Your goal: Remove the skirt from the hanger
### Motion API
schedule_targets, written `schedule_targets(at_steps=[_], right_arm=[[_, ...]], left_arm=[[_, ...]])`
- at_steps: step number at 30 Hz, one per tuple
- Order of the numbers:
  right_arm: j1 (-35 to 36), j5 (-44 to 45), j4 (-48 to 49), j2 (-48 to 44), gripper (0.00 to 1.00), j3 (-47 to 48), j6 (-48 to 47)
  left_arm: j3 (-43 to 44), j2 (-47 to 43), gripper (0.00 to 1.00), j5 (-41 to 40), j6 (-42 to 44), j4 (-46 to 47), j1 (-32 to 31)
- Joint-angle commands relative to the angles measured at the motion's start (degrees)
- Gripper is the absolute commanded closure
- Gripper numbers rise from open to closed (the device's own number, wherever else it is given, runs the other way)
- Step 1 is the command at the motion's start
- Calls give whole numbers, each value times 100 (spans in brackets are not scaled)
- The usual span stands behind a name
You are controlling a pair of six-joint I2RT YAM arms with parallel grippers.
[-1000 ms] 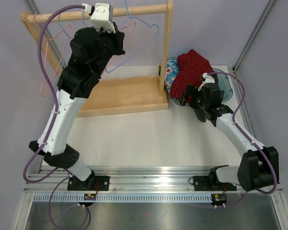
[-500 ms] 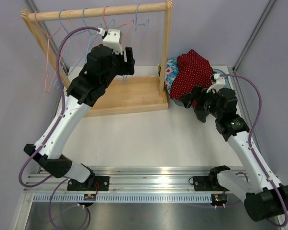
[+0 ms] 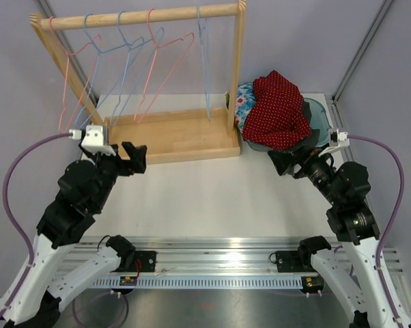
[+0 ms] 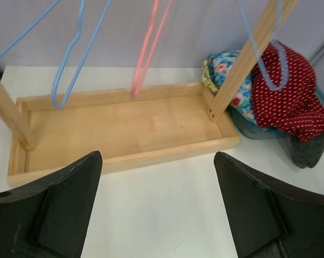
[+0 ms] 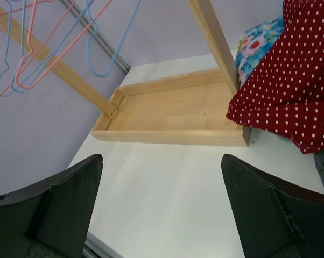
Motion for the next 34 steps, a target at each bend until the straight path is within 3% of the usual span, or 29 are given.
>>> schedule_targets(at_steps=[1,8,14,30,32,34], right_arm=[[39,81,-468,-444,1,-256,132],[39,678,-978,-1342,1,-361,-448],[39,1100,-1522,-1502,1,-187,-527],[127,407,-1269,-1606,0,-423,-448],[153,309,-1241,-1633,0,-476,-544],[162,370,-1285,-1677,0,-467,-554]], left_arm=[[-707,-841,11,-572,-330,-97,-28],[-2324,-2653,10,-1828,-594,17,-28],[-2906,-3341,10,-1873,-639,166,-28],[-2871,-2455,11,-1794,-392,272,-28],[-2827,-2289,1,-1900,-436,210,-28],[-2757,-2121,1,-1944,-419,184,-28]])
